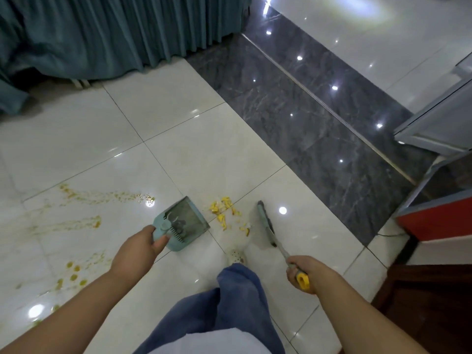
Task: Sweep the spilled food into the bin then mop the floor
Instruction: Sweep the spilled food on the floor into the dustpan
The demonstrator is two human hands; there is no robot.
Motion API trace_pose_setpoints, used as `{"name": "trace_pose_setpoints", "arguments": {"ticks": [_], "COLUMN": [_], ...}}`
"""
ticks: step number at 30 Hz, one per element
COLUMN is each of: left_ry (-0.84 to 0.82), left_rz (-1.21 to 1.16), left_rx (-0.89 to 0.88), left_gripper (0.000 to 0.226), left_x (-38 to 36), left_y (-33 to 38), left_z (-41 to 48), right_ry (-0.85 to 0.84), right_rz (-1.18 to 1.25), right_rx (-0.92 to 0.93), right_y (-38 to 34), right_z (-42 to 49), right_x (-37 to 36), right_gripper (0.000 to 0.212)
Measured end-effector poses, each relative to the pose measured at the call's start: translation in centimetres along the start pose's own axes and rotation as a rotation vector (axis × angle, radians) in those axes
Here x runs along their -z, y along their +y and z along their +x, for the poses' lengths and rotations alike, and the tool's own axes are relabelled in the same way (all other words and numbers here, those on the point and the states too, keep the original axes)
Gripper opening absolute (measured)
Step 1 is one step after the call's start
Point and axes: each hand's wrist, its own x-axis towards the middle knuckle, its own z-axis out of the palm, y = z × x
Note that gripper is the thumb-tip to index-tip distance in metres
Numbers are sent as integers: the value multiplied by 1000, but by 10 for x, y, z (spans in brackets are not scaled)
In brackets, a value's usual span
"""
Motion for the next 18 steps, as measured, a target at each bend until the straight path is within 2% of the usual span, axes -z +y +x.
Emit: {"name": "trace_pose_setpoints", "arguments": {"ticks": [4, 6, 12, 18], "left_ry": [-23, -27, -46, -62], "left_rz": [-28, -49, -91, -120], "left_rx": [41, 59, 72, 73], "left_gripper": [30, 31, 32, 29], "left_x": [4, 6, 10, 7], "left_y": [-15, -23, -39, -46], "left_z": [-7, -10, -24, -25], "right_ry": [-118, -186, -381, -403], "right_rz": [36, 144, 385, 393], "right_rx": [35, -34, -57, -68], "right_y": [13, 15, 3, -10], "right_z": [-6, -10, -10, -23], "right_x": [-46, -70, -125, -126], "right_gripper": [32, 35, 26, 30]}}
